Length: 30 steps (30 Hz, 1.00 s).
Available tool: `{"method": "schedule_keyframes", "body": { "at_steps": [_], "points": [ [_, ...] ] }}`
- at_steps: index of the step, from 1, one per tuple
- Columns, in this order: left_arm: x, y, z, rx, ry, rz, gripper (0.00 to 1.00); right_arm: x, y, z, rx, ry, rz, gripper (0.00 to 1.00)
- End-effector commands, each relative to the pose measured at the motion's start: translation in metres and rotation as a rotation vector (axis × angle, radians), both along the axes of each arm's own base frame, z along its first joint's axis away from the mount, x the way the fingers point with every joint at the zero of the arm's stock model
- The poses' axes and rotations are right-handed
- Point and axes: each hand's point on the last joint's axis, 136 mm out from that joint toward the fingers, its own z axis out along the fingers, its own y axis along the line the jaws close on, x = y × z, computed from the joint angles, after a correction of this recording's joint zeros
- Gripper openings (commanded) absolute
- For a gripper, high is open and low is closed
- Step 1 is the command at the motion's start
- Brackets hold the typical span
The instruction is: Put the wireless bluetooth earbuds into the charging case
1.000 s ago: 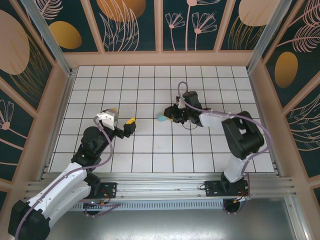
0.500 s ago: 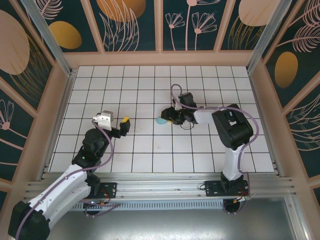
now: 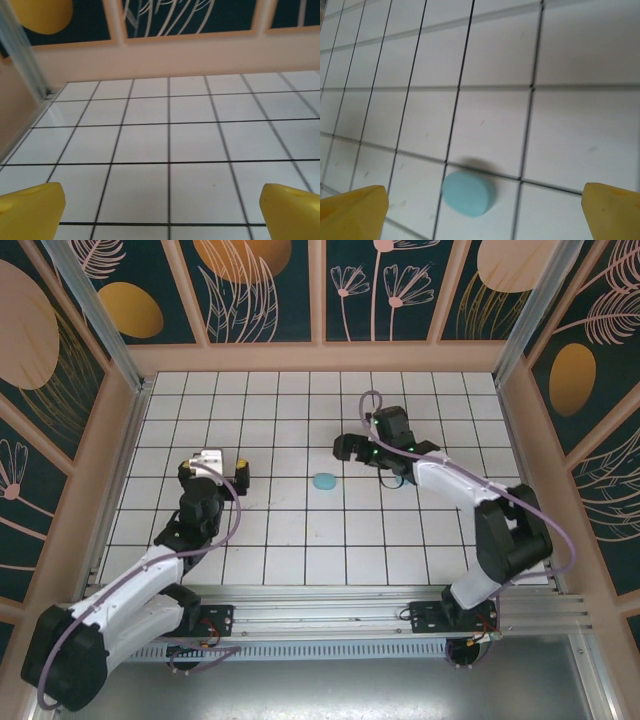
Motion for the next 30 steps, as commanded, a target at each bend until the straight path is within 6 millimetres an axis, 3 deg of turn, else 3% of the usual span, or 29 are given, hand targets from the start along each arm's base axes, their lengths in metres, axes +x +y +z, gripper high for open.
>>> {"method": "schedule_keyframes", "body": {
  "at_steps": [1,3,7,11,13,17,26,30],
  "points": [
    [0.016,0.030,-0.001,0.008,0.002,0.125,0.98,0.017,-0.058,0.042,-0.200,-0.242,-0.135,0.99],
    [0.026,0.039,-0.009,-0.060,0.002,0.131,0.98,0.019,-0.082,0.051,-0.232,-0.342,-0.176,0.99],
    [0.041,0.061,-0.026,-0.138,0.022,0.161,0.99,0.013,-0.136,0.047,-0.296,-0.488,-0.285,0.99],
    [0.043,0.086,-0.029,-0.075,0.005,0.248,0.99,0.006,-0.191,0.022,-0.270,-0.513,-0.427,0.99],
    [0.041,0.099,-0.033,-0.059,-0.004,0.278,0.98,0.003,-0.207,0.009,-0.266,-0.513,-0.455,0.99],
    [0.035,0.116,-0.045,-0.040,-0.022,0.308,0.99,0.002,-0.219,0.000,-0.286,-0.577,-0.461,0.99],
    [0.028,0.104,-0.028,-0.098,-0.240,0.219,0.98,0.002,-0.230,-0.020,-0.353,-0.685,-0.471,0.99],
    [0.034,0.099,-0.044,-0.087,-0.229,0.191,0.99,-0.001,-0.245,-0.026,-0.291,-0.673,-0.513,0.99]
  ]
}}
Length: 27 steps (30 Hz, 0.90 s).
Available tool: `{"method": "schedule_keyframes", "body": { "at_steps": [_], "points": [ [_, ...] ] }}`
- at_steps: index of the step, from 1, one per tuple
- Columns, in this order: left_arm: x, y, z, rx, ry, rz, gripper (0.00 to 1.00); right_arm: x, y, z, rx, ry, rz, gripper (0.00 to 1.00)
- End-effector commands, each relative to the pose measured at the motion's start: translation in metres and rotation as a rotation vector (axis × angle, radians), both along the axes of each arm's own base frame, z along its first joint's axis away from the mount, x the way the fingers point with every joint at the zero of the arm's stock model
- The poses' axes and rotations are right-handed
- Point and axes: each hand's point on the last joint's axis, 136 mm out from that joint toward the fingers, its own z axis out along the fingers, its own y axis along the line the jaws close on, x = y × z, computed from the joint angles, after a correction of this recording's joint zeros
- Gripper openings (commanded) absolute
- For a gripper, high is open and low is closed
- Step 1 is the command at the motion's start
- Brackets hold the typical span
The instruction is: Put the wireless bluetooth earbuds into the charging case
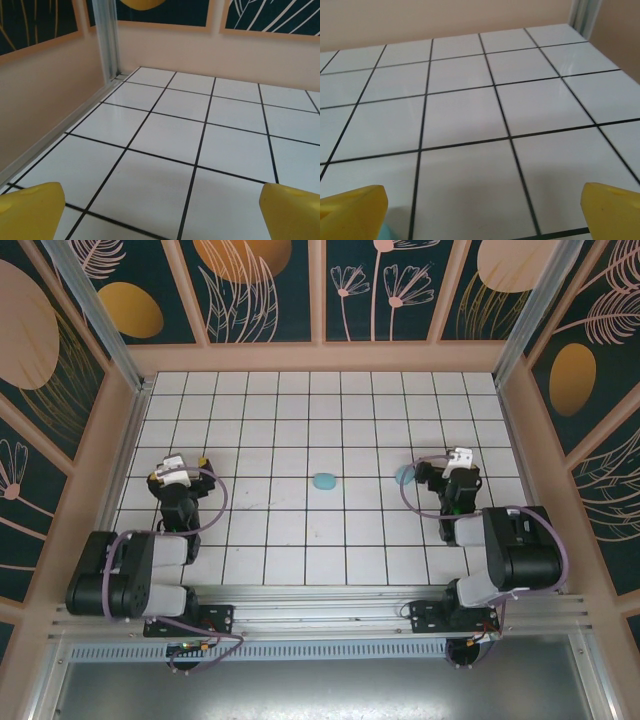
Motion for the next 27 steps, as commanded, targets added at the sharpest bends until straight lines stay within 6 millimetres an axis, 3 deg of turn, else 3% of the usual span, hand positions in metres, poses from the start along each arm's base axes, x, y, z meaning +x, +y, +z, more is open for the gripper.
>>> {"method": "schedule_keyframes", "body": {
  "at_steps": [1,5,27],
  "points": [
    [0.005,-0.006,0.019,0.014,-0.125,-0.046,0.99,0.000,-0.005,0.025,0.045,-0.148,0.021,0.99],
    [0.019,-0.013,0.010,0.018,-0.052,-0.085,0.99,-0.001,-0.005,0.024,0.046,-0.146,0.024,0.99],
    [0.018,-0.012,0.012,0.018,-0.059,-0.087,0.99,0.001,-0.004,0.024,0.035,-0.145,0.025,0.99]
  ]
}}
